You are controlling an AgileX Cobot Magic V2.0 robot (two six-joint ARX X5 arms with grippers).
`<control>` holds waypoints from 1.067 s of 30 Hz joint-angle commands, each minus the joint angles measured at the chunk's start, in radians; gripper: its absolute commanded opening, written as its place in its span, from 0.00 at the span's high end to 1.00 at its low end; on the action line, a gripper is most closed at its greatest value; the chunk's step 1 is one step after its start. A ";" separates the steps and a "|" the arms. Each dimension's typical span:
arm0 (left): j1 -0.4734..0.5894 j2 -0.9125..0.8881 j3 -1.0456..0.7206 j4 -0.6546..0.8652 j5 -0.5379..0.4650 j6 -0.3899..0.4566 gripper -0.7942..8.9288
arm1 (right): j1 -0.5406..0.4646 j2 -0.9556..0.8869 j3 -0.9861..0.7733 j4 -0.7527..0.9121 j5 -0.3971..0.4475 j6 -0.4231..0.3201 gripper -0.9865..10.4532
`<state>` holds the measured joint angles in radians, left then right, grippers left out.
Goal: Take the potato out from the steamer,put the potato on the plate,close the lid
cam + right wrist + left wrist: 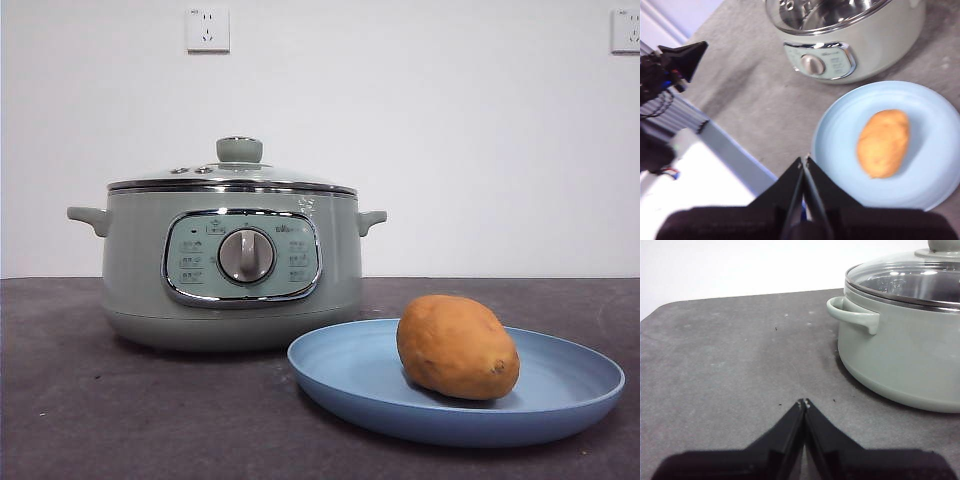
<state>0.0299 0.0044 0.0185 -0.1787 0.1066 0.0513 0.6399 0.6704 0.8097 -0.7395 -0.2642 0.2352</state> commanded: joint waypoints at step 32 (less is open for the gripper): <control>0.003 -0.003 -0.014 0.001 0.000 -0.005 0.92 | -0.605 -0.644 -0.745 0.709 0.190 -0.109 0.91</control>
<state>0.0299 0.0044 0.0185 -0.1783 0.1066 0.0513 0.0368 0.0349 0.0780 -0.0452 -0.0807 0.1062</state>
